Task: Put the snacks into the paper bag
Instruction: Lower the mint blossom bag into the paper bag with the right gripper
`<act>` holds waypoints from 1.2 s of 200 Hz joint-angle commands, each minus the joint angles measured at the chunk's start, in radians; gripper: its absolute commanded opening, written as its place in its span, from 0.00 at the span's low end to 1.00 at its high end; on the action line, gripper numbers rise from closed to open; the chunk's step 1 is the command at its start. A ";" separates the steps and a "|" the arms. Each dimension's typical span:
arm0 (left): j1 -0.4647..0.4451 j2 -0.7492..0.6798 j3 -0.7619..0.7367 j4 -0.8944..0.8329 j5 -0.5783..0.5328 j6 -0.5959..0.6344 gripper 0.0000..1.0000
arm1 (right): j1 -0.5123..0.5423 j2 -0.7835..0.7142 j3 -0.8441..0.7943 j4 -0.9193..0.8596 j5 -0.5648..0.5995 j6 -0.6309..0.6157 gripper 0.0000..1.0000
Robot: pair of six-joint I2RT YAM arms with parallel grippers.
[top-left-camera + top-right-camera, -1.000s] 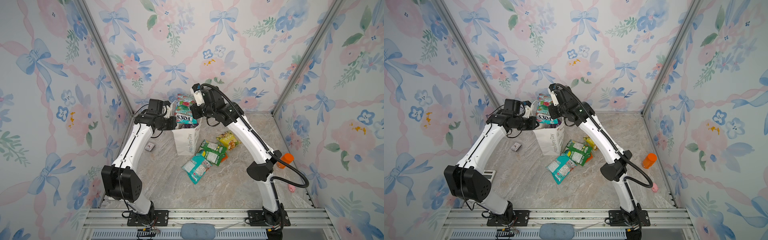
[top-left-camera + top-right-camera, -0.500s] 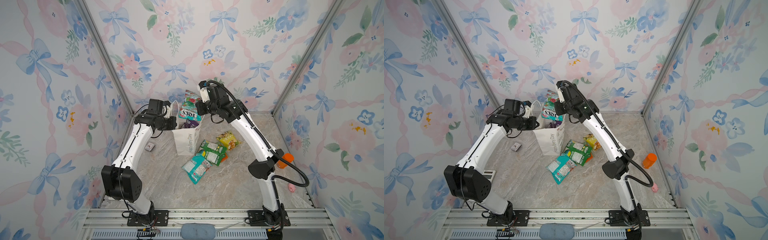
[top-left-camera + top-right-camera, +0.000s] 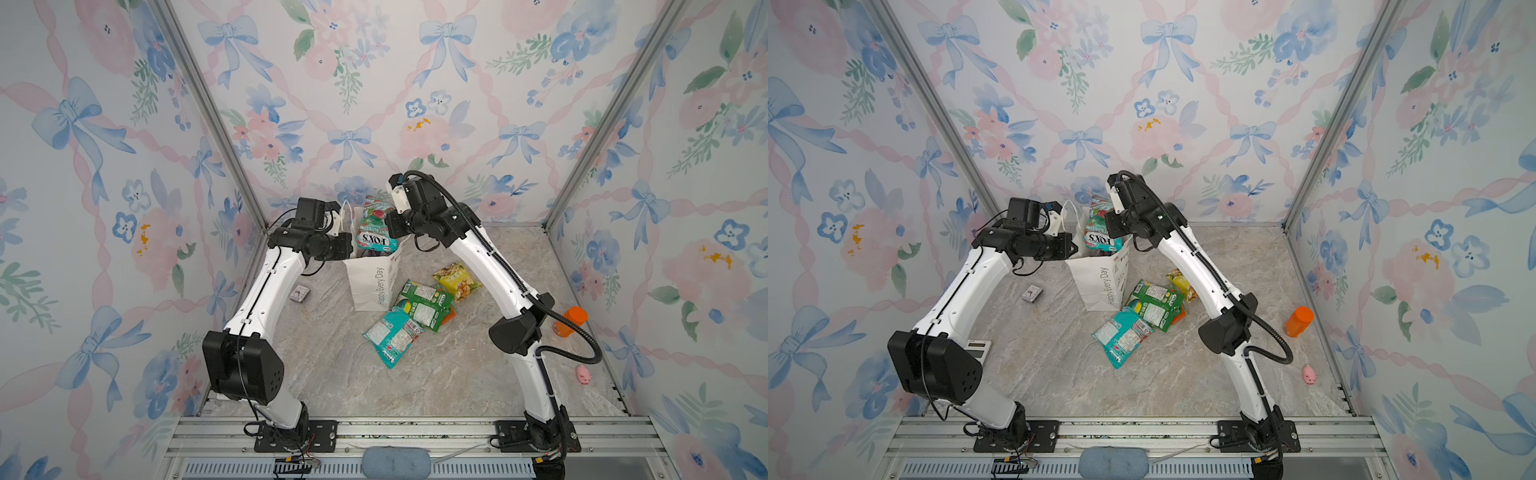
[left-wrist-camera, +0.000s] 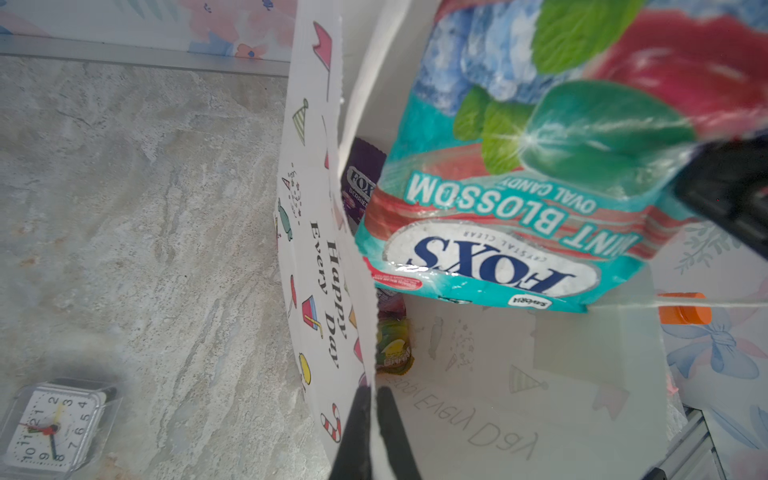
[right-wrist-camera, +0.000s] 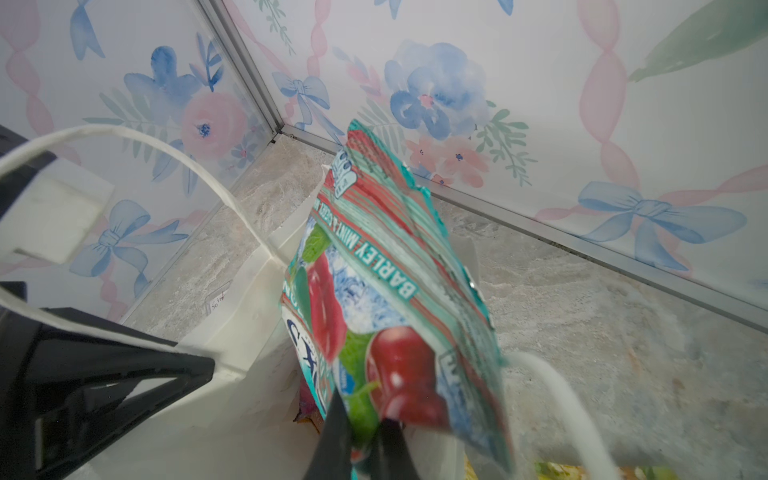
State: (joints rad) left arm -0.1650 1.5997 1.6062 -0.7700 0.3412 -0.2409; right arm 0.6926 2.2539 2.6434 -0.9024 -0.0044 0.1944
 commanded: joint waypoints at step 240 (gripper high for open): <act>0.010 0.005 -0.011 0.015 0.020 -0.006 0.00 | -0.058 -0.030 -0.008 0.082 -0.196 0.104 0.62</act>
State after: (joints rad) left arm -0.1631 1.6001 1.6062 -0.7647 0.3424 -0.2409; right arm 0.6464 2.3169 2.6511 -0.8715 -0.1516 0.2619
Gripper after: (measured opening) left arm 0.048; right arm 0.604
